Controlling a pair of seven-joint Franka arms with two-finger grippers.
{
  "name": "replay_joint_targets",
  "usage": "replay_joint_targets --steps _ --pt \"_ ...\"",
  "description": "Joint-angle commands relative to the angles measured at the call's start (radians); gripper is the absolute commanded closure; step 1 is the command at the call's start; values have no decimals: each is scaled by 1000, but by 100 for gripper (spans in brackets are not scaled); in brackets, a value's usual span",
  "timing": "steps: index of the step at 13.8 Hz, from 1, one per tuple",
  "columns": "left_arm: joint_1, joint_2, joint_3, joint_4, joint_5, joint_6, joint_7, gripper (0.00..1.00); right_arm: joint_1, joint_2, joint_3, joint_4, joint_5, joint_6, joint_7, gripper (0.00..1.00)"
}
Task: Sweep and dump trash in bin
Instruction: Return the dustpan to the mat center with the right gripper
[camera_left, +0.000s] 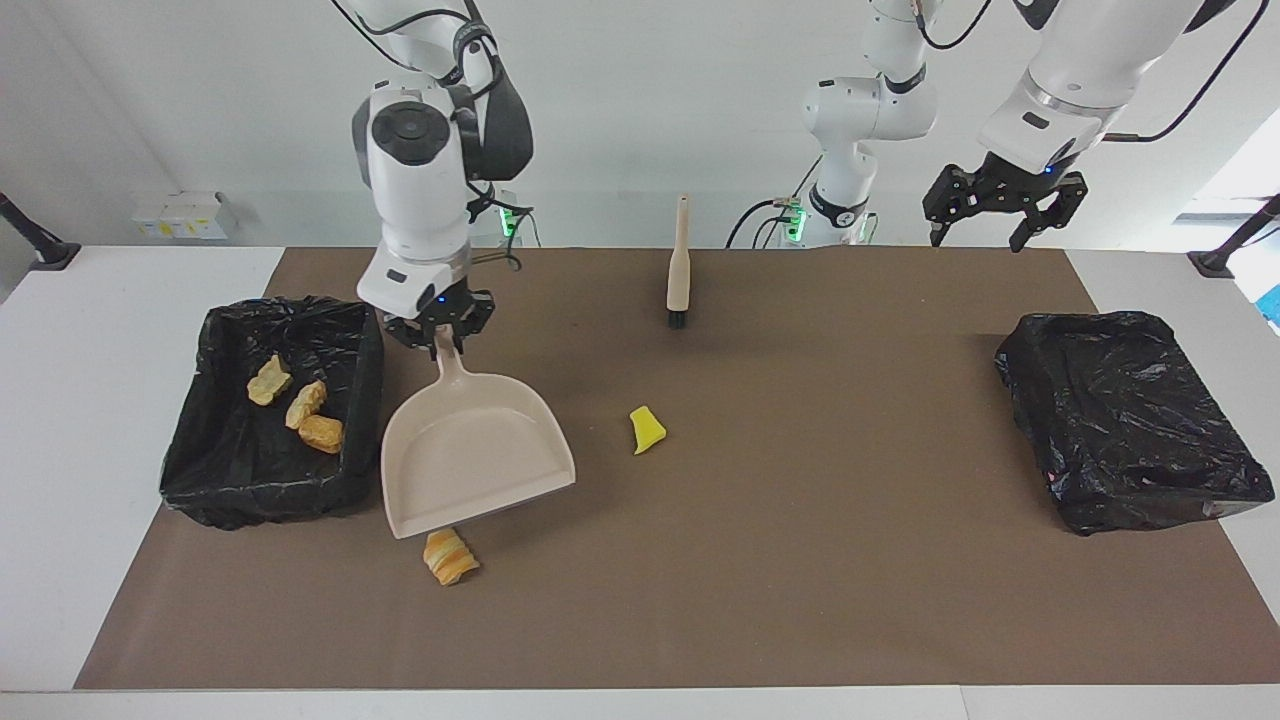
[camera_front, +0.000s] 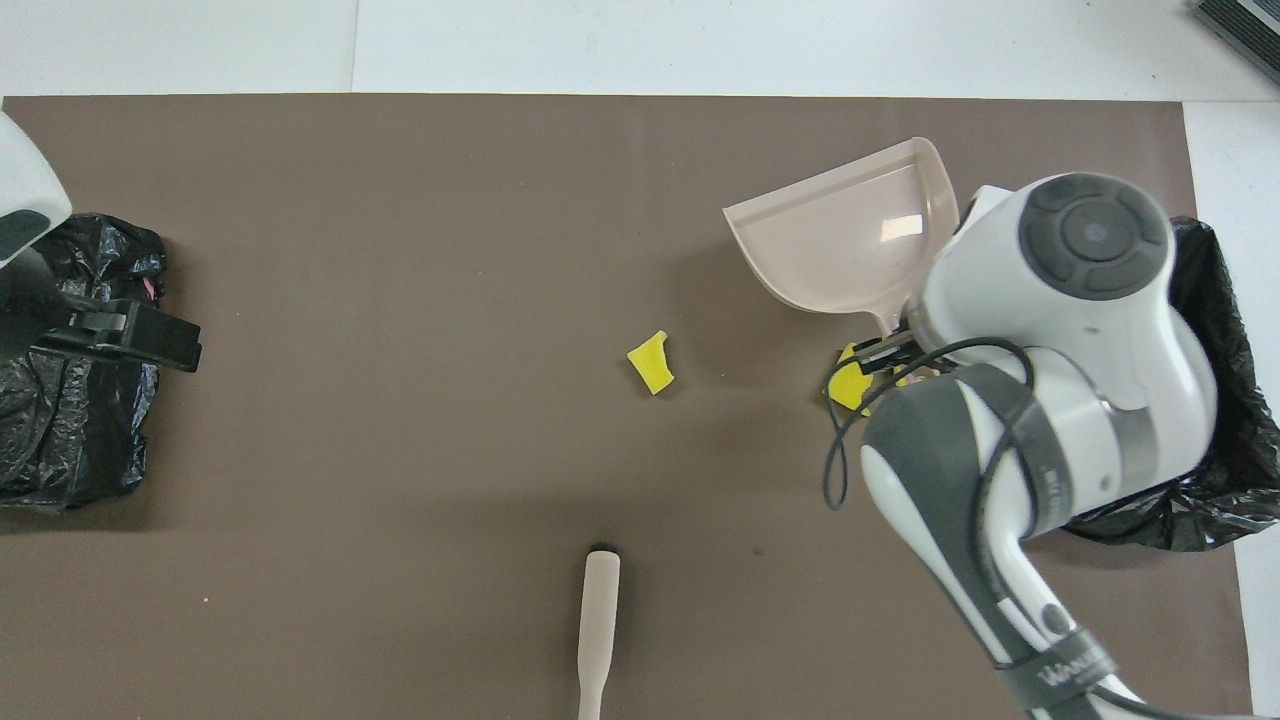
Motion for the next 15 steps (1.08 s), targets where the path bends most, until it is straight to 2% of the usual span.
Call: replay_joint_targets --steps 1,4,7,10,12,15 --pt "17 -13 -9 -7 7 -15 6 0 82 76 -6 80 89 45 186 100" --pt "28 -13 -8 -7 7 -15 8 0 214 199 -6 203 83 60 414 100" --pt "28 -14 -8 -7 7 -17 6 0 277 302 -6 323 81 79 485 100" --pt "28 -14 -8 -9 7 -17 6 0 314 461 -6 510 78 79 533 100" --pt "28 -16 -8 -13 7 -18 6 0 314 520 -7 550 75 94 534 100" --pt "28 -20 -8 -21 7 -18 9 0 341 573 -6 546 75 160 542 100"
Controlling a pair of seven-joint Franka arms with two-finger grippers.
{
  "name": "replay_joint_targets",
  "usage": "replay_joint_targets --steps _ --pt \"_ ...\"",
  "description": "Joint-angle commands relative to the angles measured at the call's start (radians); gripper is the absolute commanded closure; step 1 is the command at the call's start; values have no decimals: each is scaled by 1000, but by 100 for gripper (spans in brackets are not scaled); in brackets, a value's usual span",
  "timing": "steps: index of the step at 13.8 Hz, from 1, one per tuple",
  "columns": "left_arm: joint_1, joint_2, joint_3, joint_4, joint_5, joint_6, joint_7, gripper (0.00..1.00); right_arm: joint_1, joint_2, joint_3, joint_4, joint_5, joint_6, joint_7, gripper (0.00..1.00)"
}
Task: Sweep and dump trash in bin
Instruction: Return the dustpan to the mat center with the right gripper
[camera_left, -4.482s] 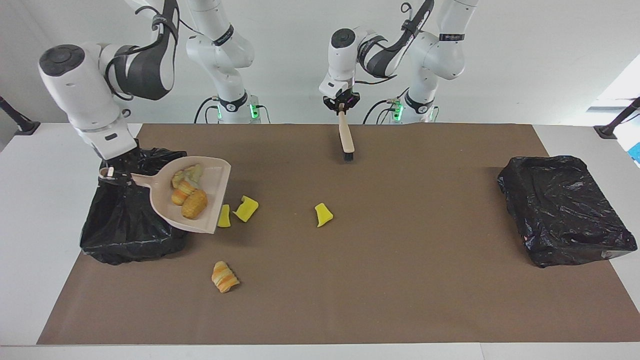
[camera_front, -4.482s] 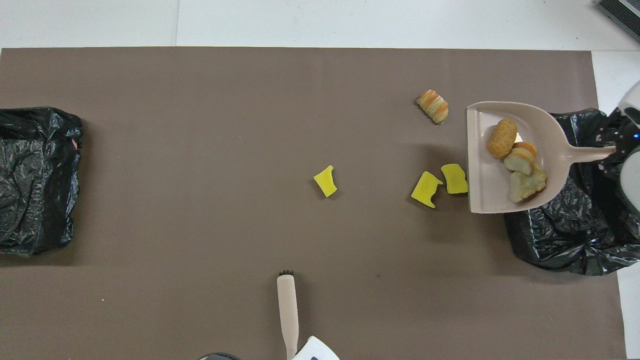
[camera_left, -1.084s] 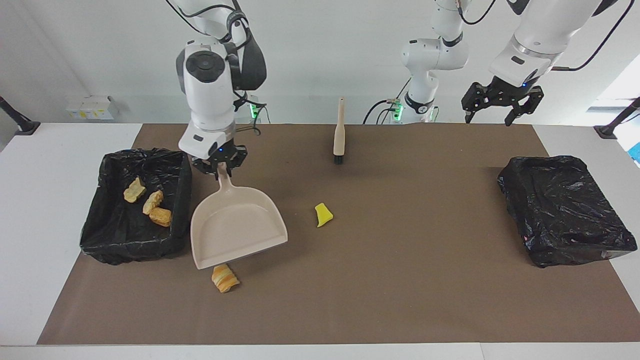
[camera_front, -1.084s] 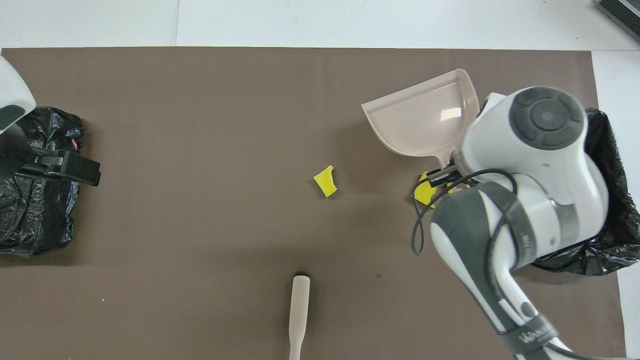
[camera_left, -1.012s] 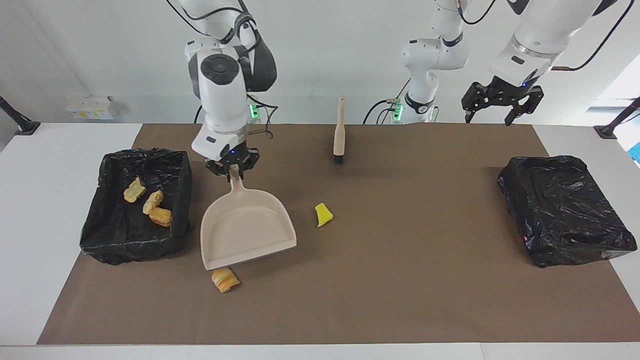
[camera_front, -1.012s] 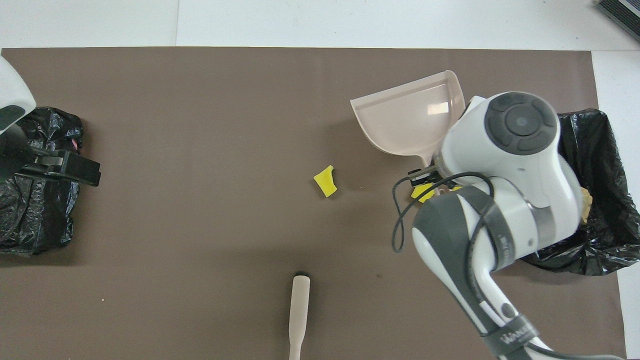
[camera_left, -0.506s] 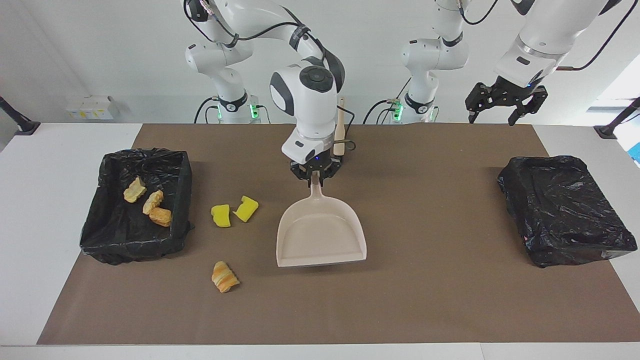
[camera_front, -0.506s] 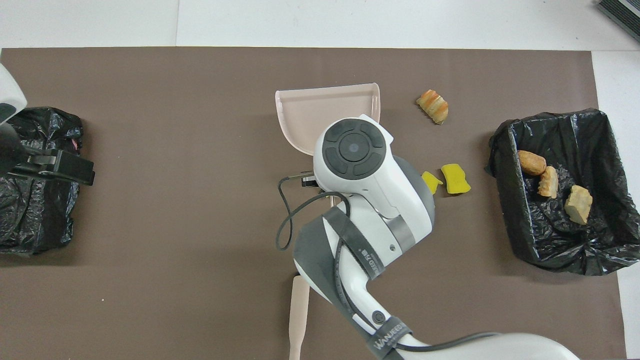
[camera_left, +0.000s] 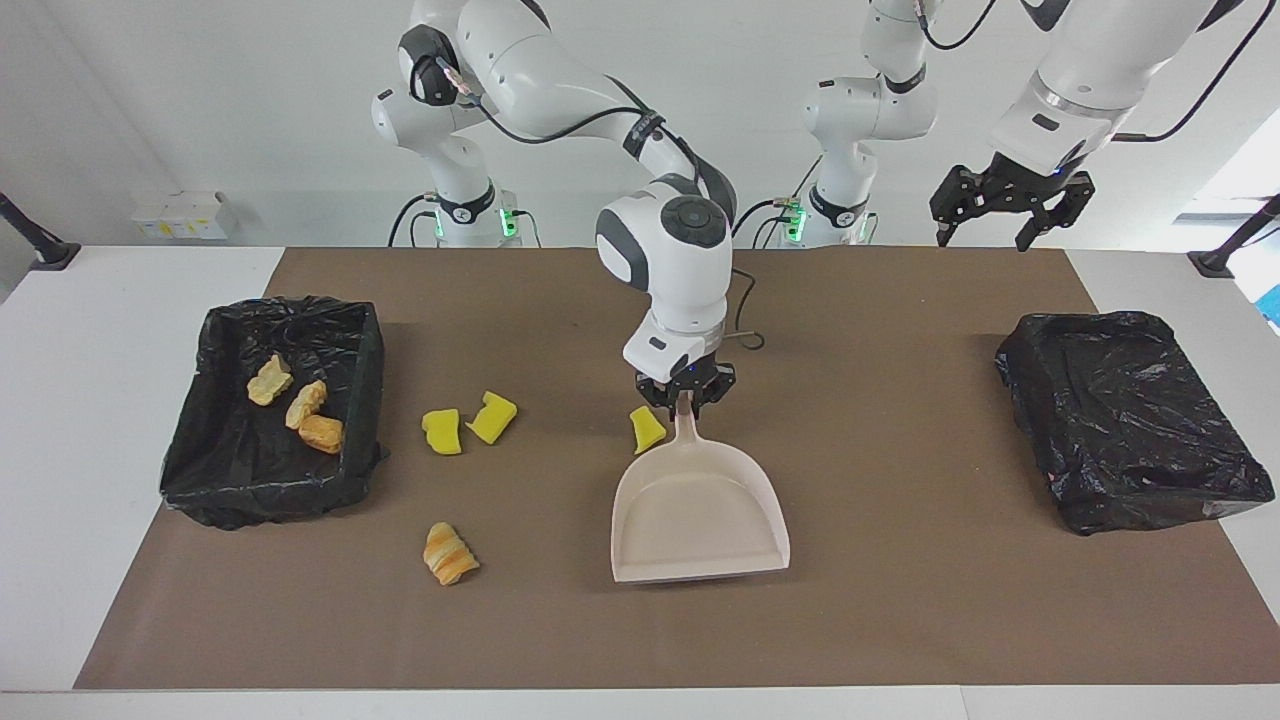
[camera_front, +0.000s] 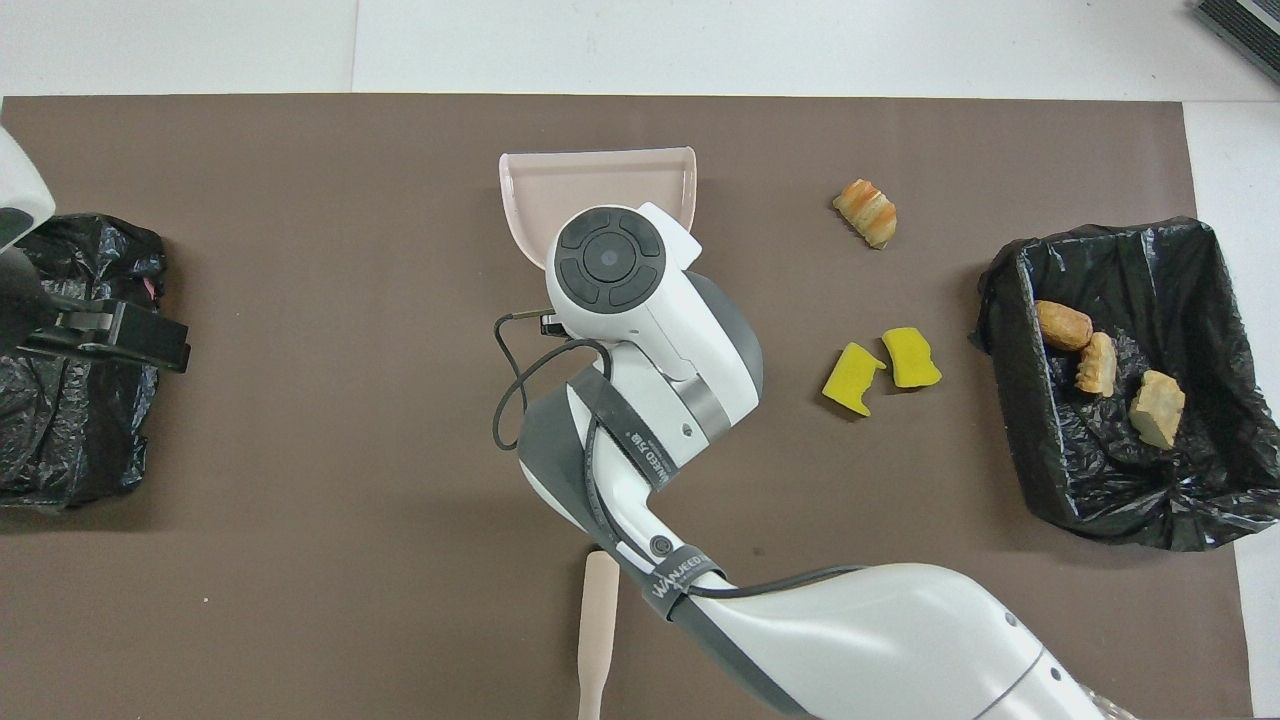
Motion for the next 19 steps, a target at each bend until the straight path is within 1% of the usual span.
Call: replay_joint_targets --steps 1,4,6,7,8,9,10,11,13,16,17,19 --pt "14 -23 -10 -20 7 -13 9 0 32 55 -5 37 12 40 36 100" --pt "14 -25 -10 -25 7 -8 12 0 38 49 -3 5 32 57 87 100" --pt "14 -25 -10 -25 5 -6 14 0 59 13 -2 -61 44 36 165 100" --pt "14 -25 -10 -25 5 -6 14 0 72 -13 -2 -110 44 22 196 100" --pt "14 -25 -10 -25 5 -6 15 0 73 -41 -2 -155 44 19 199 79" --pt "14 -25 -10 -25 5 -3 19 0 75 -52 1 -178 43 11 194 20" --pt "14 -25 -10 -25 5 3 19 0 73 -64 3 -177 44 -18 187 0" --pt "14 -23 -10 -24 4 4 17 0 67 -85 6 -176 46 -44 185 0" --pt "16 -23 -10 -24 4 4 17 0 55 -131 9 -172 112 -96 185 0" --pt "16 -23 -6 -24 4 7 16 0 58 -200 9 -183 127 -171 194 0" --pt "16 -23 -6 -25 2 9 16 0 65 -227 11 -201 136 -188 200 0" --pt "14 -23 -6 -27 1 14 3 0 98 -295 11 -291 187 -184 214 0"
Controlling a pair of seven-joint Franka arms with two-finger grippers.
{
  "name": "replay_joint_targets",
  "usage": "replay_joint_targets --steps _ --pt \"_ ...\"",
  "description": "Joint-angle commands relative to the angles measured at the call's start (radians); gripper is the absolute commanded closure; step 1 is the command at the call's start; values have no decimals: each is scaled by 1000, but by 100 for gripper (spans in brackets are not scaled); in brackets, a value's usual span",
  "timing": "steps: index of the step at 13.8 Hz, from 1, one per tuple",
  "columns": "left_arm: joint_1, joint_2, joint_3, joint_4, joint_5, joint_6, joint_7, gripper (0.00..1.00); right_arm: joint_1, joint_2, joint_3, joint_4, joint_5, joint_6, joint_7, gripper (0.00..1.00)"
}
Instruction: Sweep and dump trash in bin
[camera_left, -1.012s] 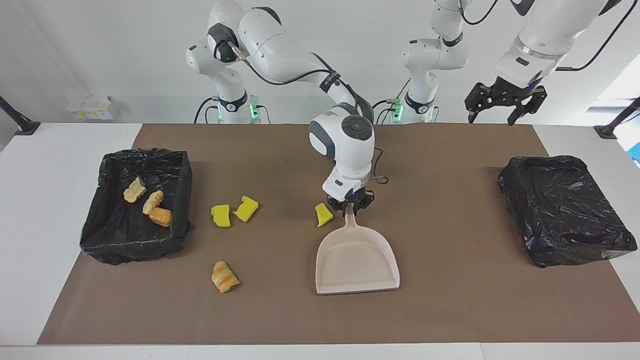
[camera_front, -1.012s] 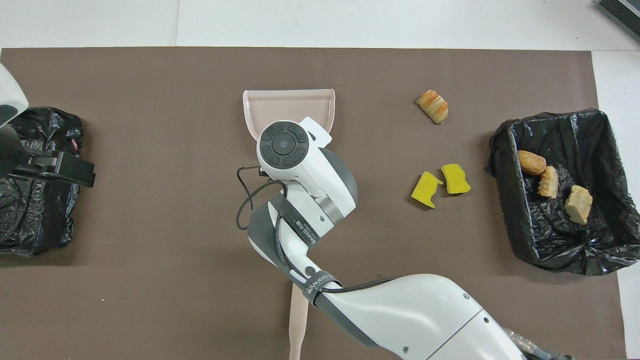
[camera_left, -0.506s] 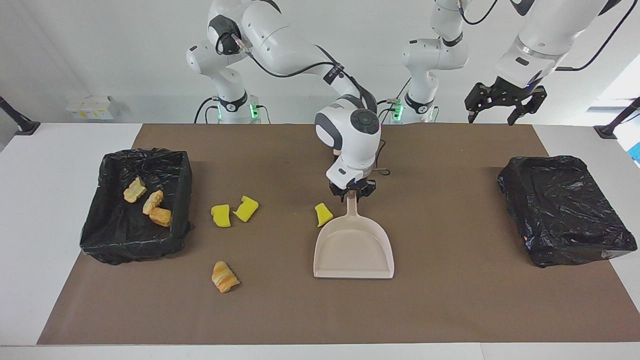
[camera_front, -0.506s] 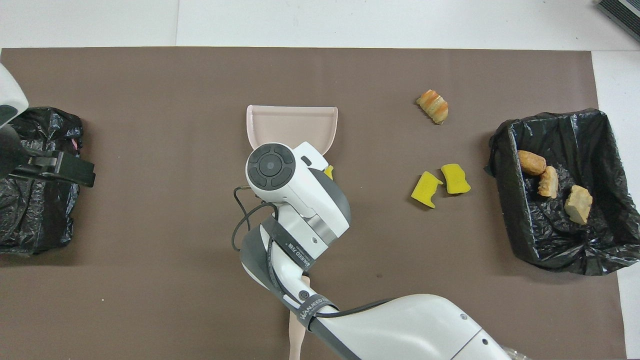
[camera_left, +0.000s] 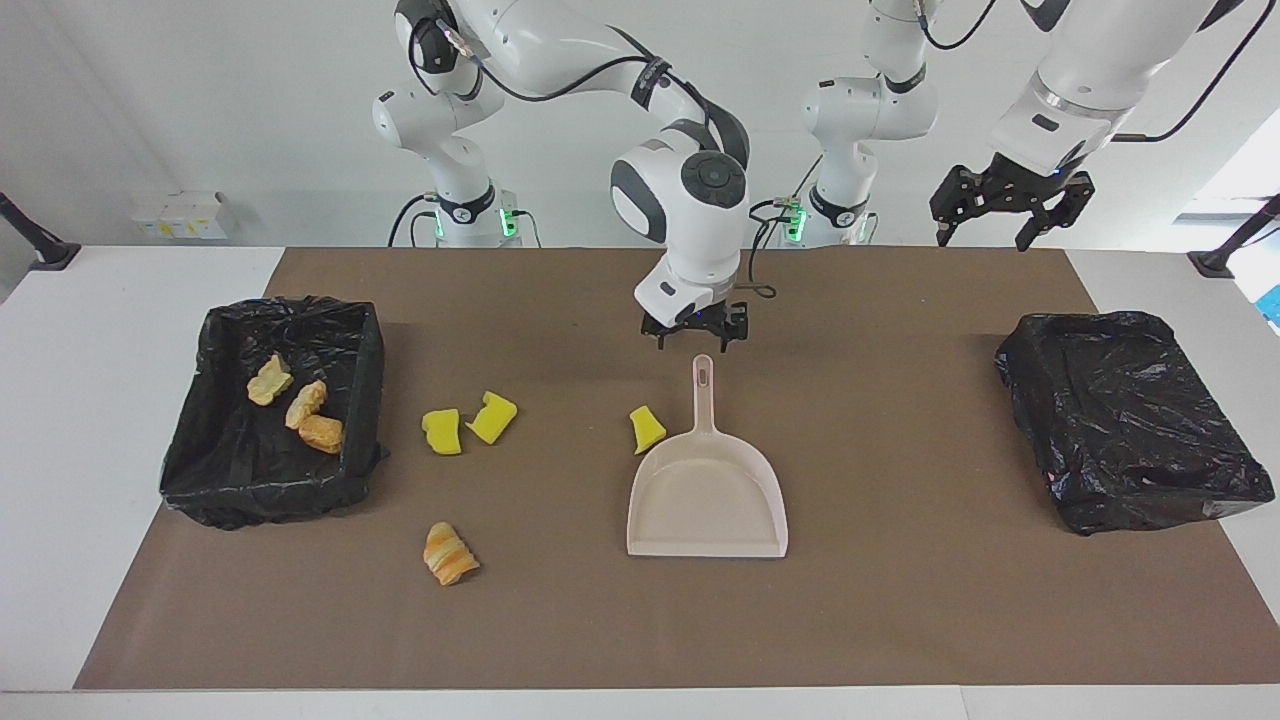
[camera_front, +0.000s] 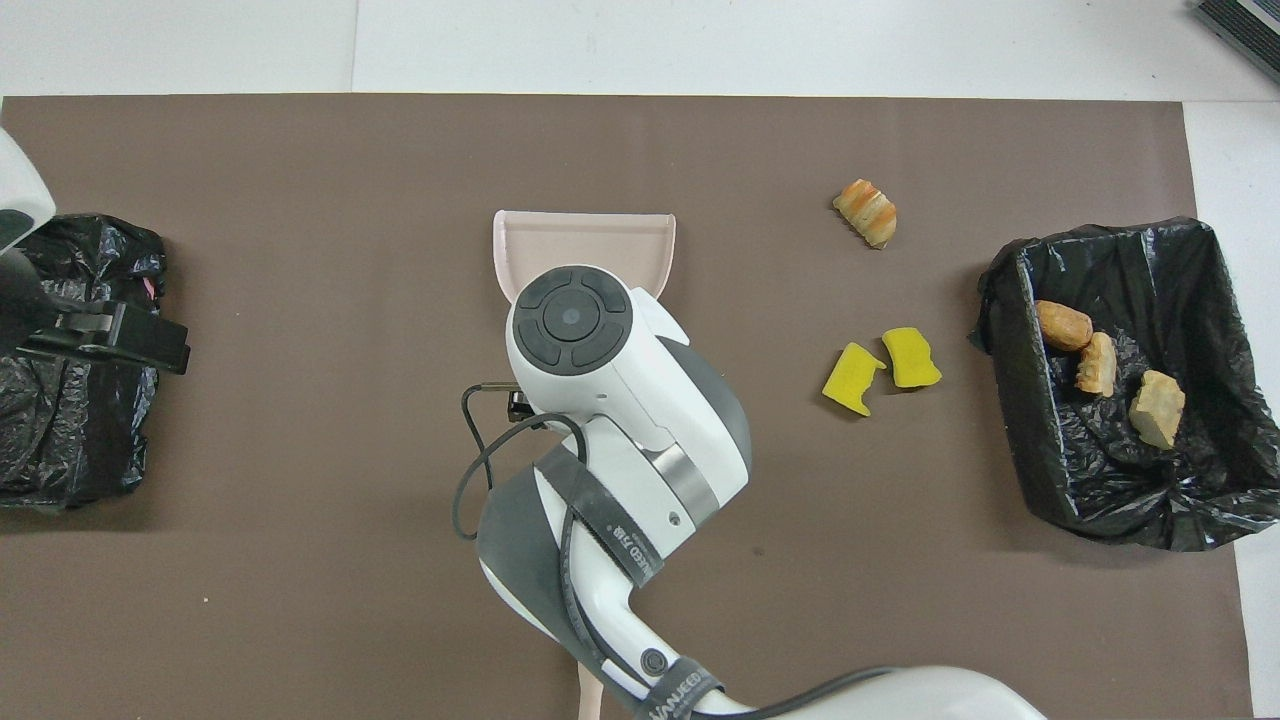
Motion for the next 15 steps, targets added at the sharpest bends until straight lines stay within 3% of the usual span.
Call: replay_joint_targets --steps 1,5,8,10,12,15 --pt "10 -22 -9 -32 -2 34 1 0 51 -124 6 -170 47 20 58 0" --pt "-74 -4 -24 -130 -4 203 -79 0 165 -300 6 -430 58 88 199 0" --pt "-198 9 -24 -265 -4 420 -222 0 258 -465 6 -709 113 247 294 0" --pt "-268 45 -24 -313 -4 499 -255 0 307 -539 6 -840 171 339 331 0" --pt "-323 113 -24 -331 -4 565 -307 0 335 -573 6 -897 224 367 342 0" --pt "-400 207 -24 -368 -2 704 -446 0 378 -558 6 -936 236 439 390 0"
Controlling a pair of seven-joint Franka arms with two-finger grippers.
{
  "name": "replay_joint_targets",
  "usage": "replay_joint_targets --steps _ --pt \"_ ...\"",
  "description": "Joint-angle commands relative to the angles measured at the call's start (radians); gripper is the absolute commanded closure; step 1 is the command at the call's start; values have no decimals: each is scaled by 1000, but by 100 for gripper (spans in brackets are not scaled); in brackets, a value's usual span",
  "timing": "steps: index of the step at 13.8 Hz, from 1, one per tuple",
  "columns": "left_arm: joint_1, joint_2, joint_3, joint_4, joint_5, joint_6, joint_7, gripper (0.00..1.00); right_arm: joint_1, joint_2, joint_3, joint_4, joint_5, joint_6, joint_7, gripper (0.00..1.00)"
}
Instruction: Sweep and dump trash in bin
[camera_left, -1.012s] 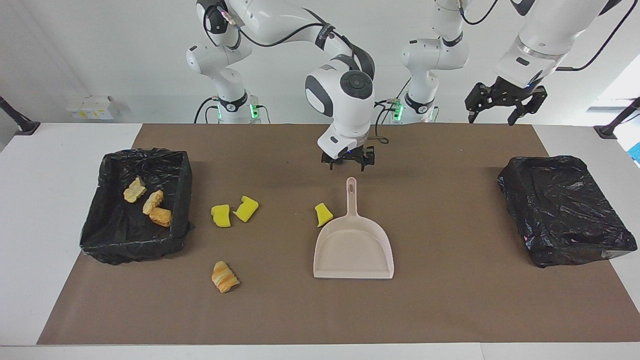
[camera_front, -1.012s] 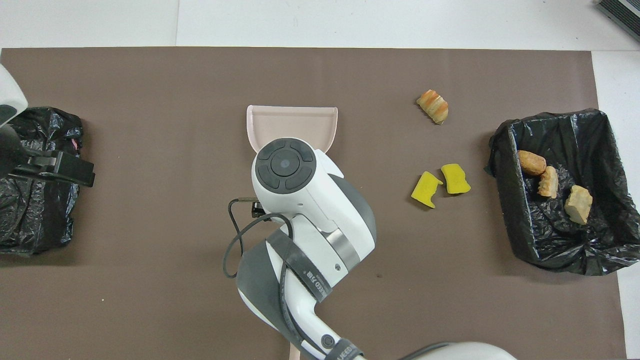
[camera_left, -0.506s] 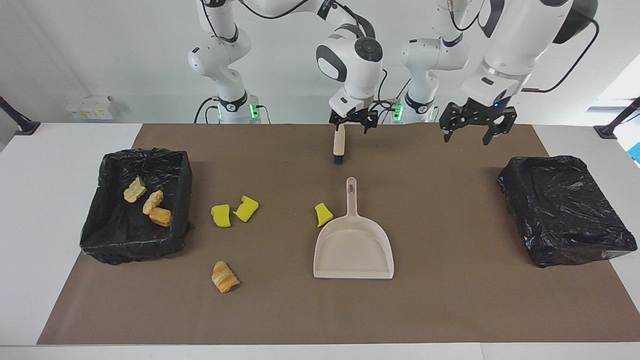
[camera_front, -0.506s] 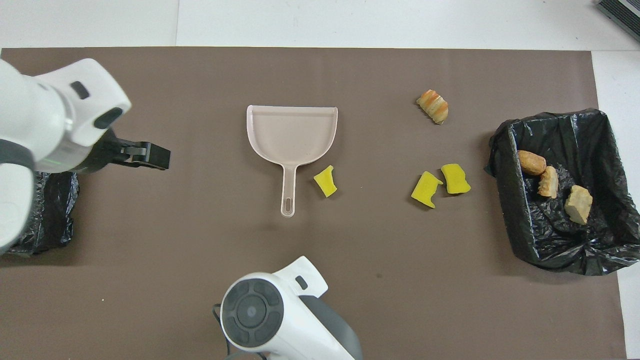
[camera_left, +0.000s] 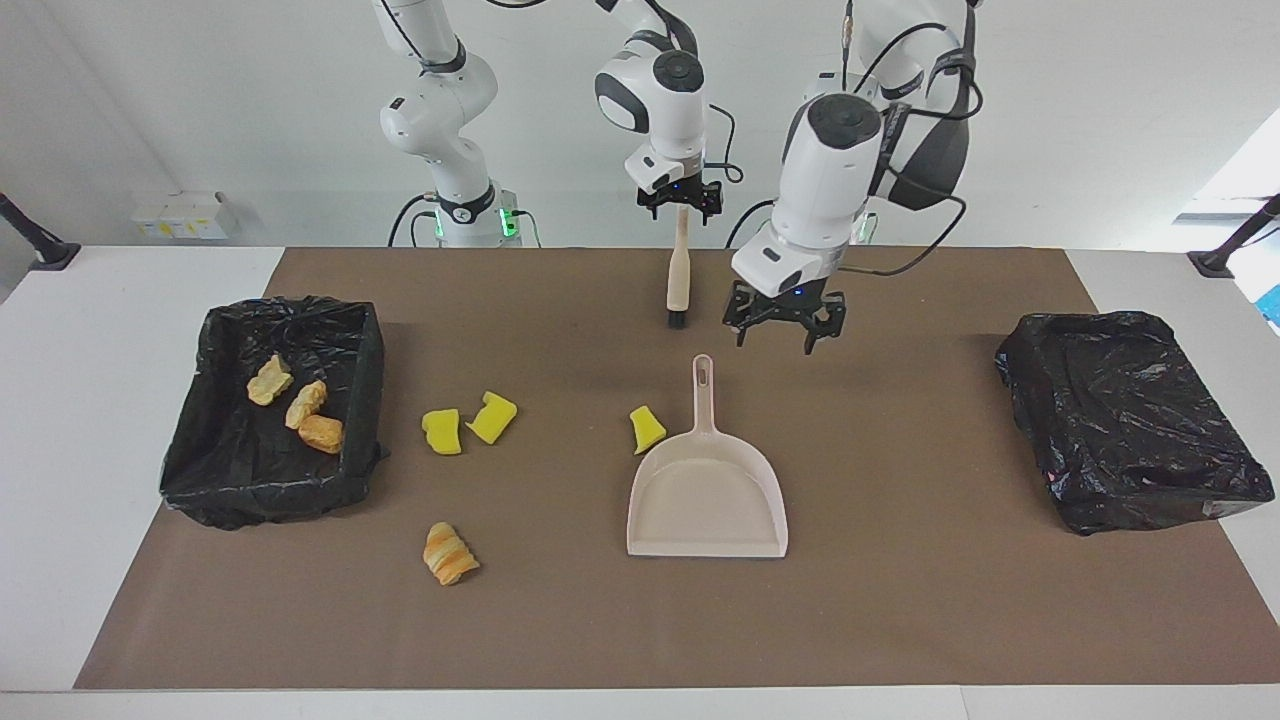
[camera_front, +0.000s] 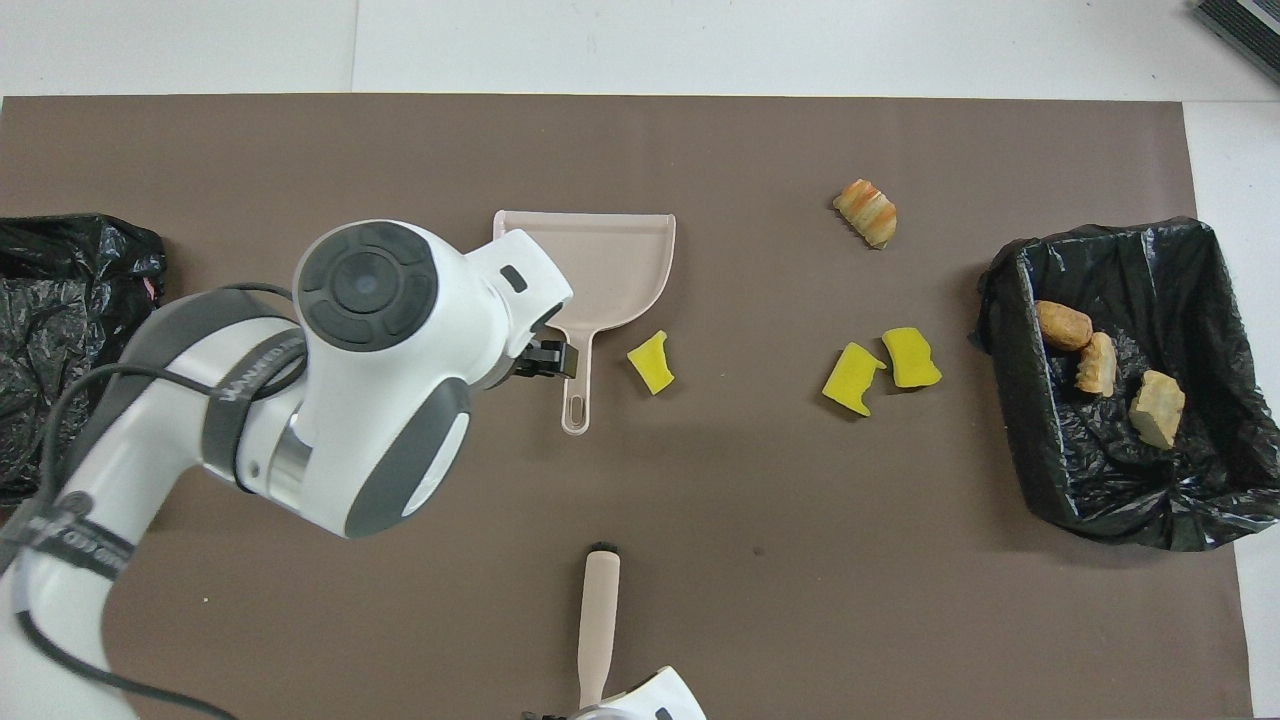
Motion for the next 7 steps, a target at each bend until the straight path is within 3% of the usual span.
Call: replay_joint_targets --steps 1,5,7 --pt "-45 49 17 -41 2 116 -55 0 32 -3 -3 -61 25 89 36 0" --pt "-56 127 17 -38 4 210 -56 0 46 47 -4 -63 25 117 35 4" --pt "-73 154 19 -35 11 213 -66 0 45 51 -4 -63 25 120 33 15"
